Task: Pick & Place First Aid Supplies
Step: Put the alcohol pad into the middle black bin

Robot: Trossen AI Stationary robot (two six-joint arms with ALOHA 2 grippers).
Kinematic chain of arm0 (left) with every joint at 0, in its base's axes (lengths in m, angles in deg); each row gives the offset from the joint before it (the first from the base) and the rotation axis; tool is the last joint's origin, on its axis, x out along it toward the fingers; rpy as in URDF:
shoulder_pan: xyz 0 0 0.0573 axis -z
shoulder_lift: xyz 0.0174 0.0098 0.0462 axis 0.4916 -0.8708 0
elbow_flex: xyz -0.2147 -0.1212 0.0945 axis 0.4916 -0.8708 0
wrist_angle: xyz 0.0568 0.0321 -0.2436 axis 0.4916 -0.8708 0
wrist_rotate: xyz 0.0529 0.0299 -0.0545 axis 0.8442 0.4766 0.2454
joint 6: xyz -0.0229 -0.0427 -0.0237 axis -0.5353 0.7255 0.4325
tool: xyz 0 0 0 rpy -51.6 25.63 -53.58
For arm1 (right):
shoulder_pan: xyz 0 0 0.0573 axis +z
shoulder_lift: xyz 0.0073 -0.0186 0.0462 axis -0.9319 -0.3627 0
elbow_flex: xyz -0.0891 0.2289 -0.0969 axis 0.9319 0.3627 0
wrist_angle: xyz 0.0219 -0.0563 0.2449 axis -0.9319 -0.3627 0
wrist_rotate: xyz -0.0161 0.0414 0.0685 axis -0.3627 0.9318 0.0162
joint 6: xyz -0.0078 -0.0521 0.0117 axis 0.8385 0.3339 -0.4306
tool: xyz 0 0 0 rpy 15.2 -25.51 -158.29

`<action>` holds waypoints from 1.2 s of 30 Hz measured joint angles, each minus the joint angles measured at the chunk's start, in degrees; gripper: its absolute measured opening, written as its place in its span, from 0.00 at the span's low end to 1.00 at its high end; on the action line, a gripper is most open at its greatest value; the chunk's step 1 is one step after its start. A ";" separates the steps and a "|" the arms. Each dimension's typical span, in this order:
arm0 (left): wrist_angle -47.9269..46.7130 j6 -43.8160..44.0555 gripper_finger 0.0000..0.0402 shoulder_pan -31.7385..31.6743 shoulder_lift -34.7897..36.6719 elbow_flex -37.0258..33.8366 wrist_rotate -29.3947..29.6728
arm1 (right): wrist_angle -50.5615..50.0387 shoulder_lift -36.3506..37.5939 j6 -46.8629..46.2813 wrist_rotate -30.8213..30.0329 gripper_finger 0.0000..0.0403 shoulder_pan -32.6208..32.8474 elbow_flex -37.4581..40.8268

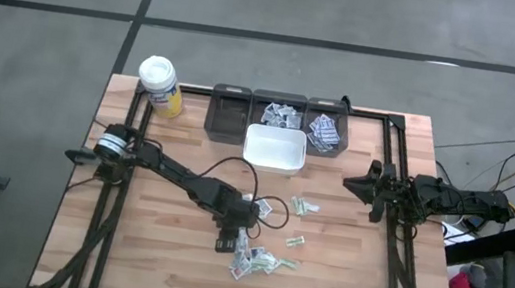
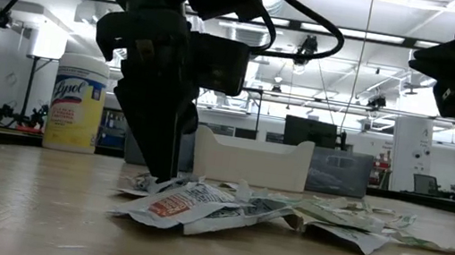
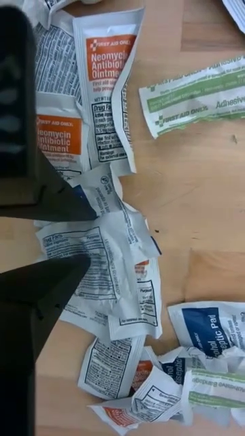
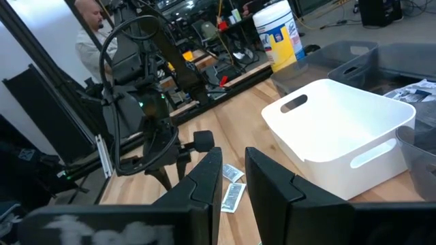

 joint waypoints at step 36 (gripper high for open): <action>15.01 -28.64 0.00 -1.09 7.72 3.87 -3.79 | 0.02 -0.02 0.00 -0.02 0.16 -0.02 0.00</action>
